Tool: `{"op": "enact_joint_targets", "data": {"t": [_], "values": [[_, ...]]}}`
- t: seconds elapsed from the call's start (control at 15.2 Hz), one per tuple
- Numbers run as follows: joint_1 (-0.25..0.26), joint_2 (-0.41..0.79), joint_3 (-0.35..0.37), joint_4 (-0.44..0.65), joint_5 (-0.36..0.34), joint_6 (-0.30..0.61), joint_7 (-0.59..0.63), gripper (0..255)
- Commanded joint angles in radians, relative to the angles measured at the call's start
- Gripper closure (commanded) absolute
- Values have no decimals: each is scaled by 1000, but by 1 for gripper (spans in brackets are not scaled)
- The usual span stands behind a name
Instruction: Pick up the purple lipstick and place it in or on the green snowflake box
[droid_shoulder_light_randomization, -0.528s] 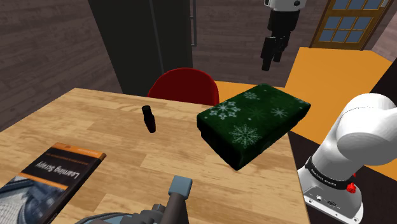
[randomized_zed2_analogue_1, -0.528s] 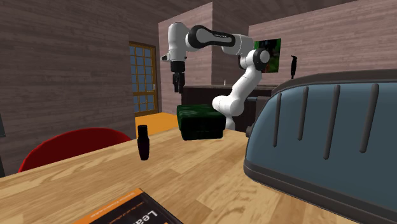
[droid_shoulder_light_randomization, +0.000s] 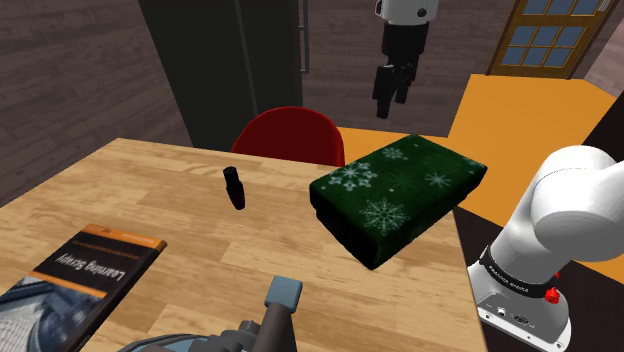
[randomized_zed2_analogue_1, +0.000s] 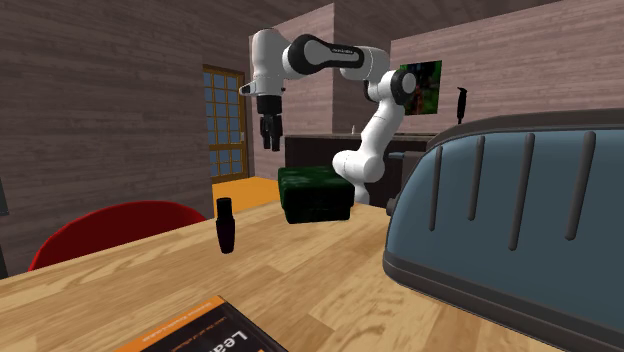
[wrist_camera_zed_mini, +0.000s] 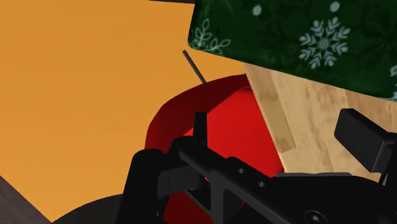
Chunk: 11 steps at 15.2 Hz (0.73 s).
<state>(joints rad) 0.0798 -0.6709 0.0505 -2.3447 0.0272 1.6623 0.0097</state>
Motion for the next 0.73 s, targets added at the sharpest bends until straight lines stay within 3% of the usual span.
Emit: {"op": "enact_joint_targets", "data": {"t": [0.0,0.66], "values": [[19,52,30,21,17,33,18,0],[89,342,167,224,47,129,103,0]]}}
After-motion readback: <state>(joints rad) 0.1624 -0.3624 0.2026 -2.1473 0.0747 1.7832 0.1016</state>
